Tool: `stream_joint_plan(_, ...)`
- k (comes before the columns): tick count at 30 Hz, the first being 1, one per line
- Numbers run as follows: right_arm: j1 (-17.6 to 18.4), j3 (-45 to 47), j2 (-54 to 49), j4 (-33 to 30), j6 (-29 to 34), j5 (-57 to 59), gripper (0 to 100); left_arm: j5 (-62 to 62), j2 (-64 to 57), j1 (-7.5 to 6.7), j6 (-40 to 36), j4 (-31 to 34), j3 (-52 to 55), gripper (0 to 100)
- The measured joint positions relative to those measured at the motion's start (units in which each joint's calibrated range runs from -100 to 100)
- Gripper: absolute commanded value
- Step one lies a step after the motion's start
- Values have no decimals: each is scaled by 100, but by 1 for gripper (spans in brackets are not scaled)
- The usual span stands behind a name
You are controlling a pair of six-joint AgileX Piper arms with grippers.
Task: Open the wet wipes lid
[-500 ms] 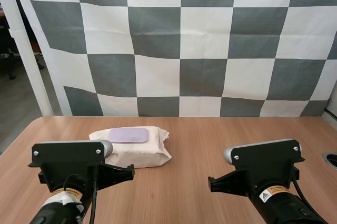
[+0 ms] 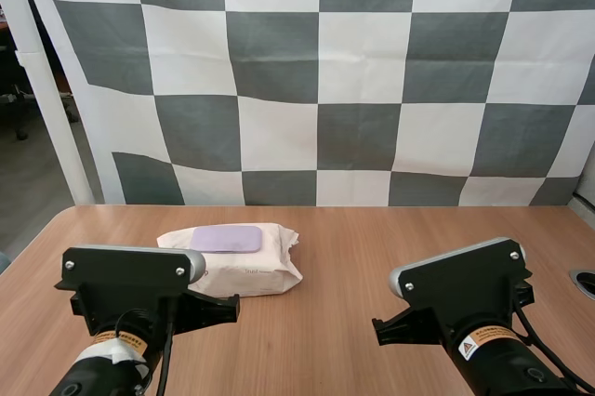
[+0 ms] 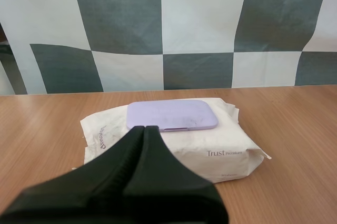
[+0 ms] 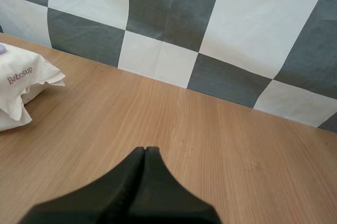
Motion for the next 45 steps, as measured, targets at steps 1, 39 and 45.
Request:
stream_joint_plan(1,0,0,0,0,0,0,0,0,0,0,0,0,0,0)
stream_joint_plan(39,0,-2016,3,517,0,-65,0,879,3,0,-5,478,-2547,0)
stream_joint_plan(45,0,-2765,0,843,28,230,0,860,3,16,-5,468,-3364,0)
